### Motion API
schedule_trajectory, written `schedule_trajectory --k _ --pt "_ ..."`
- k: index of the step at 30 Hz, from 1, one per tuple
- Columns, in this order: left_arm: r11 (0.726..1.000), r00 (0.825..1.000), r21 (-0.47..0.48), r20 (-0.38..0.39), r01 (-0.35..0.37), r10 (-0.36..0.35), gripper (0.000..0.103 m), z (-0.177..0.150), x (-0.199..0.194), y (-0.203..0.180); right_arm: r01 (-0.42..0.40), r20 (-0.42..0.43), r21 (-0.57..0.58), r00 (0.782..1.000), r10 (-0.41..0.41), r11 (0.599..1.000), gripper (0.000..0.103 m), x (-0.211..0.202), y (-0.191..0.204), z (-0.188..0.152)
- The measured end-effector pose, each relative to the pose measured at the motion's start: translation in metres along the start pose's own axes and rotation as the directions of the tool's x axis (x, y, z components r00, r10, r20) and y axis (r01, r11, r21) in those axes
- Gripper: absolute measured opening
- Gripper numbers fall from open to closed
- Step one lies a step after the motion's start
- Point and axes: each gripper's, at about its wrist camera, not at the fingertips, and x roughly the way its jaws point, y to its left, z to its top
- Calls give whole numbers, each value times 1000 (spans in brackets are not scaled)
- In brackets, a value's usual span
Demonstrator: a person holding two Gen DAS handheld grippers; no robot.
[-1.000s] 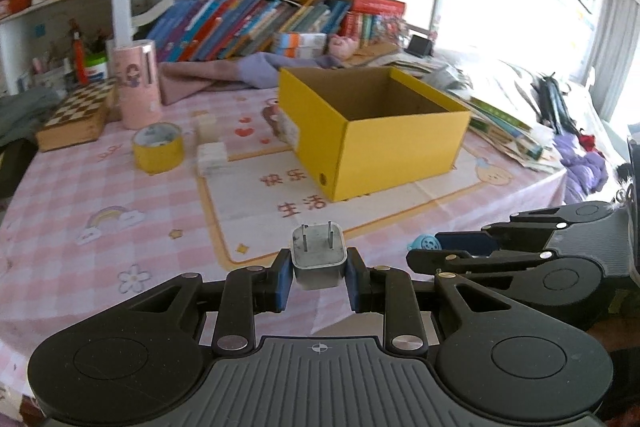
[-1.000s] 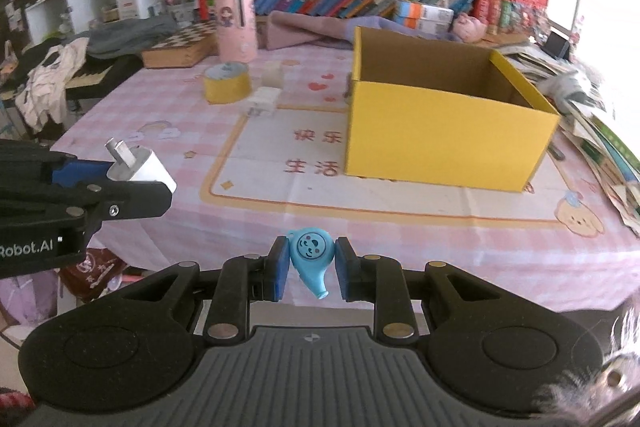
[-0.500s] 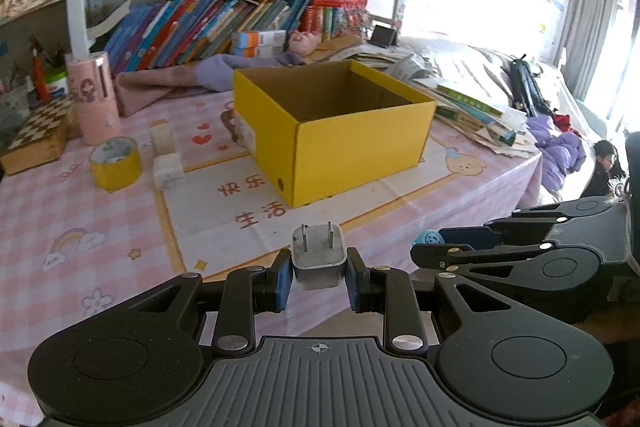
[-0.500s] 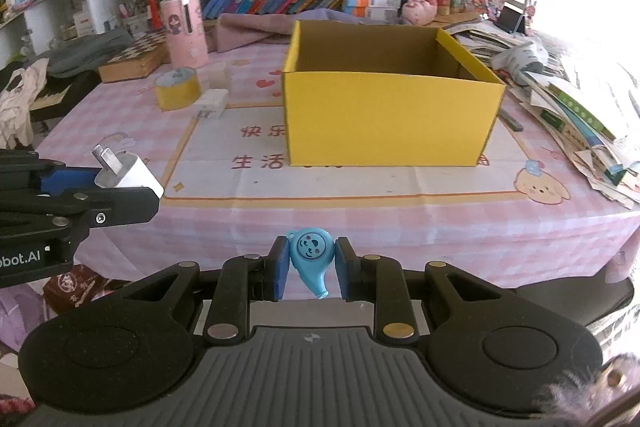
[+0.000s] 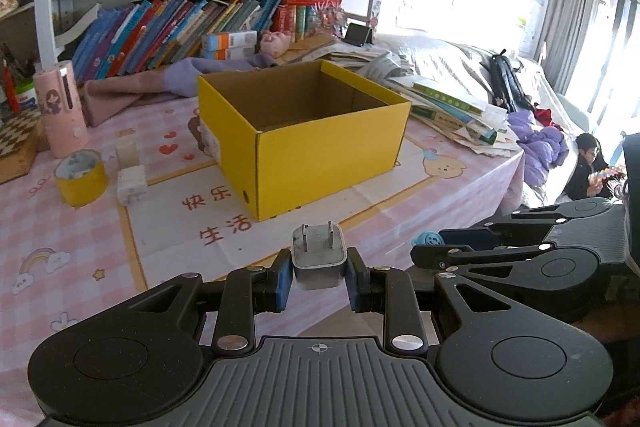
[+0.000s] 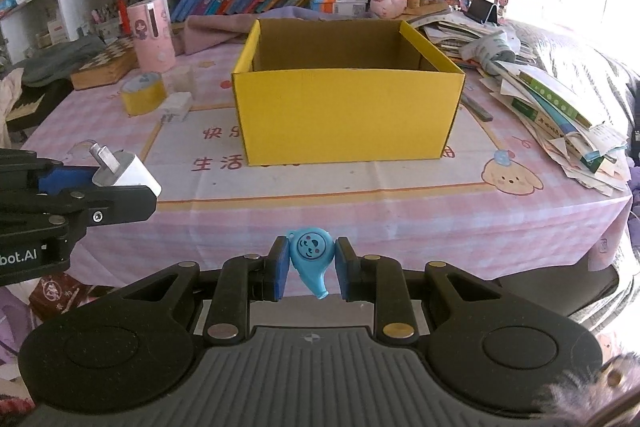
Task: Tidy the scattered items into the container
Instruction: 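Lift and carry the charger and clip with both tools toward the yellow box, then lower both tools with the charger and clip into the yellow box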
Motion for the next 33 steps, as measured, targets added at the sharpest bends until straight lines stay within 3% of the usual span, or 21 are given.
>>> schedule_trajectory --k 15,23,33 --pt "999 1000 41 -2 31 -31 26 20 31 -11 15 -4 27 1000 -15 1000 23 21 -25 12" --pt "996 995 88 103 4 -14 26 48 34 -13 3 41 9 999 -4 1000 23 37 -38 43" --pt "993 980 102 195 -57 36 26 100 54 -9 11 172 -16 985 -9 1000 23 50 -73 105"
